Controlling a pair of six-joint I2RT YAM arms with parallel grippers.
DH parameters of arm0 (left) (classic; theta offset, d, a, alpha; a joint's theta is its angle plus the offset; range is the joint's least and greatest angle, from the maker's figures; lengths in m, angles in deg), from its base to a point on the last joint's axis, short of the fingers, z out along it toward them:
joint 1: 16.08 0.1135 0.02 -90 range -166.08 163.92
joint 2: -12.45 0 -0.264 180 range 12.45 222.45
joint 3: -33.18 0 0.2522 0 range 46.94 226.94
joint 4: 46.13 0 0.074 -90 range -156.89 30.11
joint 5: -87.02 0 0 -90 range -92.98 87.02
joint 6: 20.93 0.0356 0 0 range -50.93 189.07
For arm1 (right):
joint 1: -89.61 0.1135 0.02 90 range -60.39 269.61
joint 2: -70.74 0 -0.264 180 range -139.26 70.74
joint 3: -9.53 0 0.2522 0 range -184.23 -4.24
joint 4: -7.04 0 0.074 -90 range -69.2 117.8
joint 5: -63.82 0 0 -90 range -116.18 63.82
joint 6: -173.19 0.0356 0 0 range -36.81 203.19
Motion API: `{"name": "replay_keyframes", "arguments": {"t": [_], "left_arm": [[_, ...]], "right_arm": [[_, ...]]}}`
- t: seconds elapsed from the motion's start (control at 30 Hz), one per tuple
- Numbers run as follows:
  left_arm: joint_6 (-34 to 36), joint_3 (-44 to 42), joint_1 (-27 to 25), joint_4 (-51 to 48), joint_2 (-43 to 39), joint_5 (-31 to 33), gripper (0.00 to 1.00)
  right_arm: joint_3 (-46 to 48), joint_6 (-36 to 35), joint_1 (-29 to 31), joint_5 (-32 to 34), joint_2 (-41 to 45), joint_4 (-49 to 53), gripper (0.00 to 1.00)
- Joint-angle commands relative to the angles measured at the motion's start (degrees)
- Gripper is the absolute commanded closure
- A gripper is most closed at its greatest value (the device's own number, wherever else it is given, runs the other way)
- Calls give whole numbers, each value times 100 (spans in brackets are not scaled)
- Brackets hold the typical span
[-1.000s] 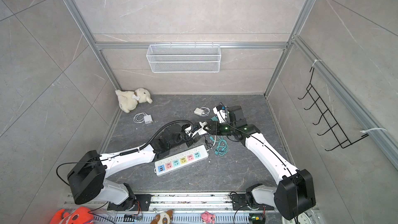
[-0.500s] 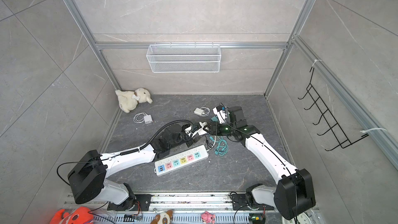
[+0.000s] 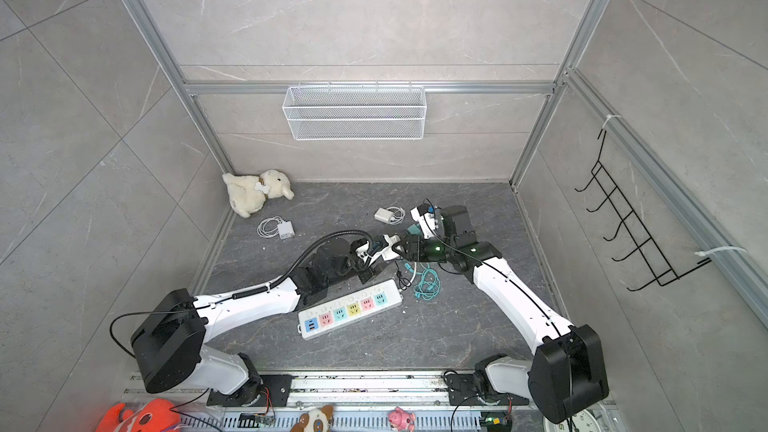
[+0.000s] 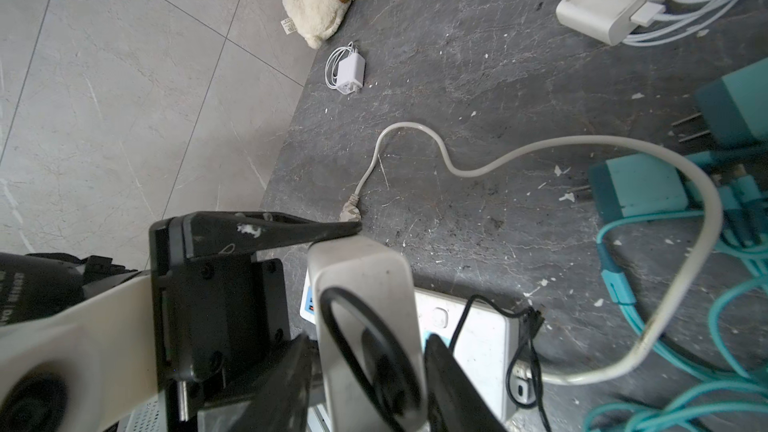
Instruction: Insert the plug
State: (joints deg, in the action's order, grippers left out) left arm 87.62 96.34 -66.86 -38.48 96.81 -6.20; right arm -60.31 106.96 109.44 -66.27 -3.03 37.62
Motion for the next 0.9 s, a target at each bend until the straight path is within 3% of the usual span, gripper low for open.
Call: {"name": "replay_keyframes", "arguments": {"t": [0.0,0.23,0.33,0.5,0.77,0.87], "left_arm": [[-180,119,-48,839,-24,-319,70],[-191,84,-46,864,-60,-300,70],[-236,104,-46,894,-42,-319,69],[-260,54,-46,935,-59,-158,50],[-43,-148,-46,735,-335,203,26],[60,-249,-46,588,-508,357,24]], "right_arm": [[70,-59,120,-515,-66,-20,51],[74,-72,117,-559,-12,-46,59],[96,-92,117,-579,-48,-56,68],[103,-94,124,-540,-3,-49,81],[-166,-284,120,468,150,592,85],[-252,-370,115,607,145,718,85]]}}
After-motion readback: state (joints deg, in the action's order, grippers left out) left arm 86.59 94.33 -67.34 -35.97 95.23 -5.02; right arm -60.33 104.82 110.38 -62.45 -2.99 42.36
